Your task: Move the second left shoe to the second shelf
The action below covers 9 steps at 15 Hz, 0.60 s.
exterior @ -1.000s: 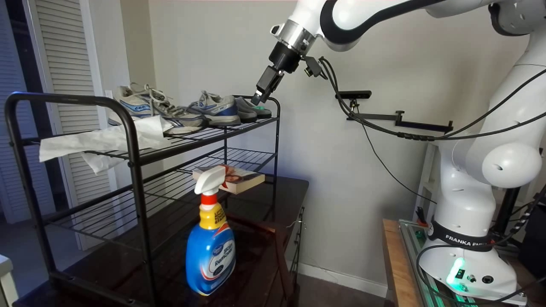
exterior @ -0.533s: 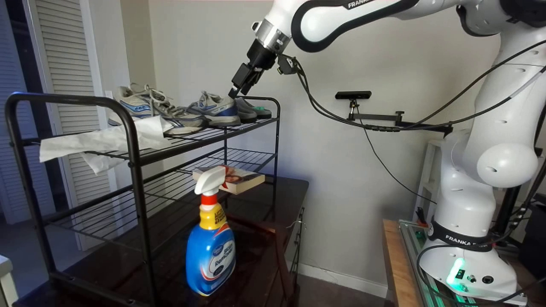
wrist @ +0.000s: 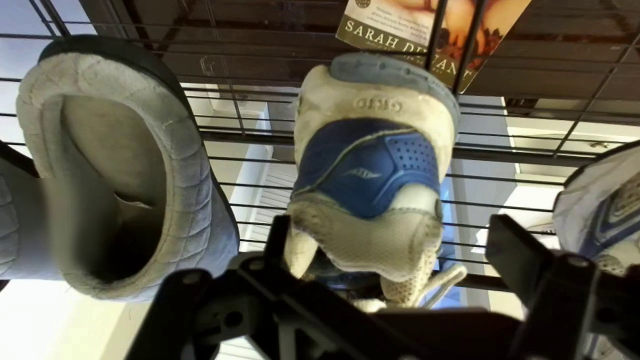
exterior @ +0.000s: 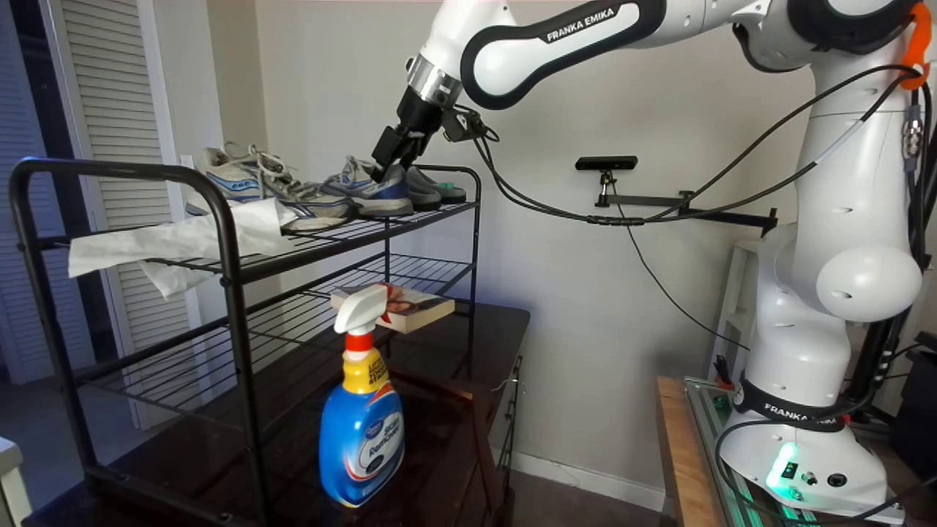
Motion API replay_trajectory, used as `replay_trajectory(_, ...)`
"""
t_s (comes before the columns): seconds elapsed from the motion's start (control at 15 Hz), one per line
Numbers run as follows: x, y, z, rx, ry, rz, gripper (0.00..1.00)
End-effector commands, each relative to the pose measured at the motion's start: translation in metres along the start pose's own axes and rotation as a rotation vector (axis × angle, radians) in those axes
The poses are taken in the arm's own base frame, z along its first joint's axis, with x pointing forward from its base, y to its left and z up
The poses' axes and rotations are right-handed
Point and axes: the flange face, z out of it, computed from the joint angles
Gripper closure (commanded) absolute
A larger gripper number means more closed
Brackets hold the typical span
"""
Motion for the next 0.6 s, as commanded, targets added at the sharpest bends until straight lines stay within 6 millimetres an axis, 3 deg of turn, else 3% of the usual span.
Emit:
replay_trajectory(0.0,0.018,0.01,0.008,-0.044,-0.019,0.075,0.0)
replay_trajectory(0.2,0.02,0.021,0.013,-0.049,-0.056,0.122,0.0)
replay_trajectory(0.53,0.012,0.016,0.02,-0.057,-0.171,0.099,0.0)
